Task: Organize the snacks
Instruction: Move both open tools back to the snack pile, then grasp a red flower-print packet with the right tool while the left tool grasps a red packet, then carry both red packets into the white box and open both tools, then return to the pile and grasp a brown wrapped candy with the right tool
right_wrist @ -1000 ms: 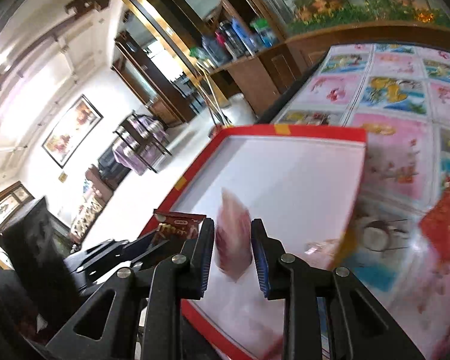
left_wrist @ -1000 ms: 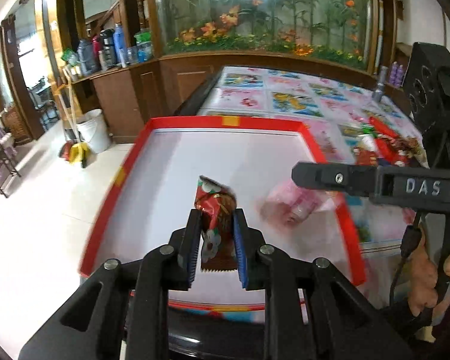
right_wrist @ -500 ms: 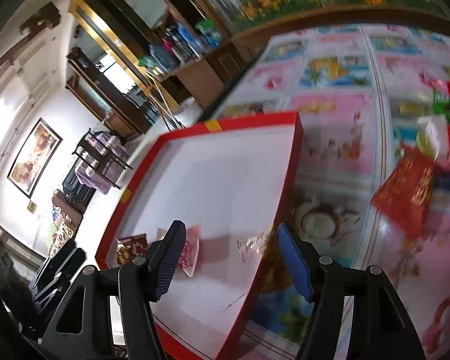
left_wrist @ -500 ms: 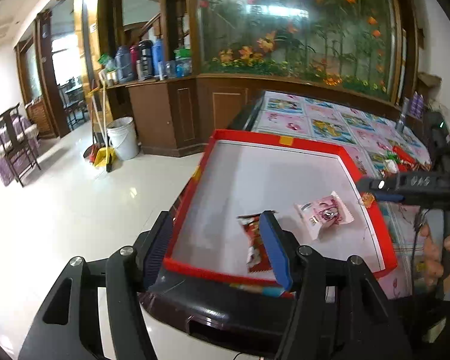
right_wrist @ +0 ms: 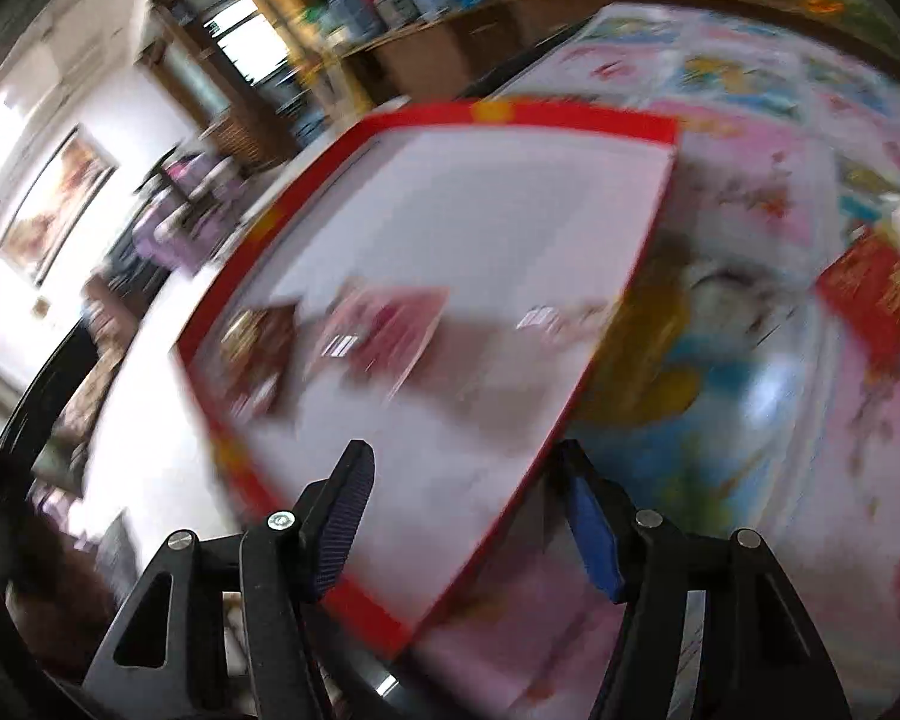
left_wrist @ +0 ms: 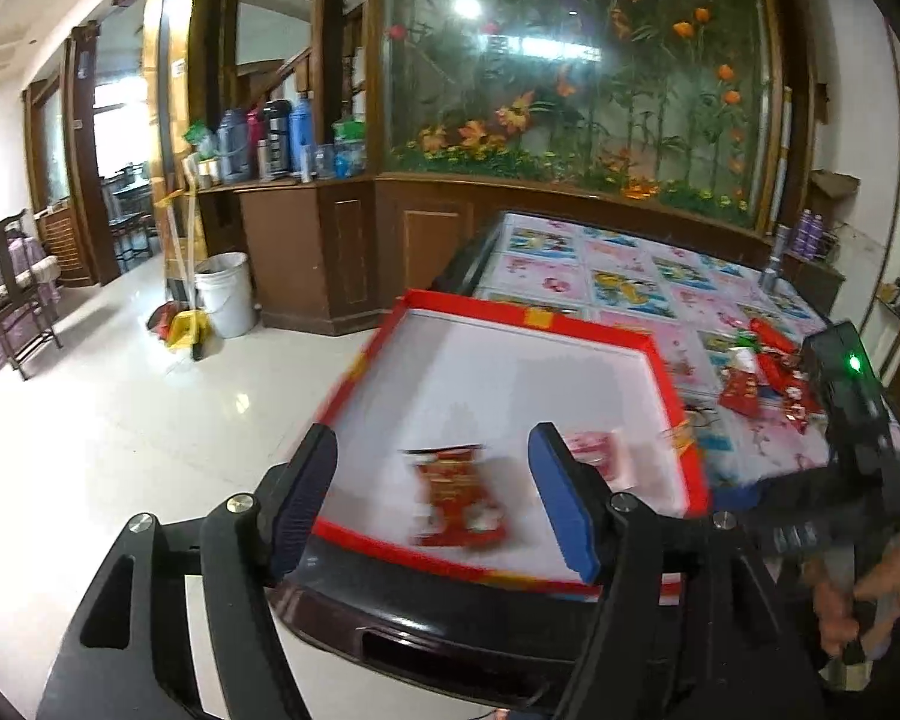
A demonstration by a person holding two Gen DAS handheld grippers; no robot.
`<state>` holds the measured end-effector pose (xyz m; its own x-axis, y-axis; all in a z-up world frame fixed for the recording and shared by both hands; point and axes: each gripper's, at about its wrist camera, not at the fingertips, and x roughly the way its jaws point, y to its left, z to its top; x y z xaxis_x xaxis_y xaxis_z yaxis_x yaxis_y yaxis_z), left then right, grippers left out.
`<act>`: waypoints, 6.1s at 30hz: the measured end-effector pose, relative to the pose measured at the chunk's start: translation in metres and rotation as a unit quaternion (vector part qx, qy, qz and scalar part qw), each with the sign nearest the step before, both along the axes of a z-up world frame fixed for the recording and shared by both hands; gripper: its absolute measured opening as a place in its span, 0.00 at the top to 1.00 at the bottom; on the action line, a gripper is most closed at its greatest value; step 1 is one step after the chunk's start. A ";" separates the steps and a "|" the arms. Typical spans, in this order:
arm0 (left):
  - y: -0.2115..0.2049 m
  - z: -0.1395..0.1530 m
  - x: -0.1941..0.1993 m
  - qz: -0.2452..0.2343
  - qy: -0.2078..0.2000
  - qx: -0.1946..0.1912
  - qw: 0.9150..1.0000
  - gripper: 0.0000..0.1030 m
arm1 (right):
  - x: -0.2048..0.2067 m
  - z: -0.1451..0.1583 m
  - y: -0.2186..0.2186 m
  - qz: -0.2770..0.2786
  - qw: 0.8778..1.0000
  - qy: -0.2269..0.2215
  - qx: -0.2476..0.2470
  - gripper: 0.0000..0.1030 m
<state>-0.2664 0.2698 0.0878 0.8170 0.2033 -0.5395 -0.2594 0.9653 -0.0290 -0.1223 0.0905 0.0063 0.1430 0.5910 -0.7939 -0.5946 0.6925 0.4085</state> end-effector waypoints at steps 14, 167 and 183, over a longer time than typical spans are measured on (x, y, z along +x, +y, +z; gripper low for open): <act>-0.109 0.009 0.052 -0.145 0.034 -0.018 0.989 0.31 | 0.065 0.038 -0.192 -0.160 0.978 -0.127 -0.037 0.42; -0.226 -0.004 0.078 -0.263 0.157 0.057 0.950 0.31 | 0.163 0.023 -0.284 -0.118 0.978 -0.004 0.171 0.32; -0.239 -0.031 0.068 -0.362 0.171 0.063 0.914 0.31 | 0.136 -0.006 -0.182 -0.100 0.995 -0.012 0.026 0.52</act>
<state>-0.1981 0.0310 0.0568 0.5499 -0.2466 -0.7980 0.4763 0.8774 0.0570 0.0139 -0.0918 0.0004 0.2812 0.5882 -0.7583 -0.4567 0.7770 0.4333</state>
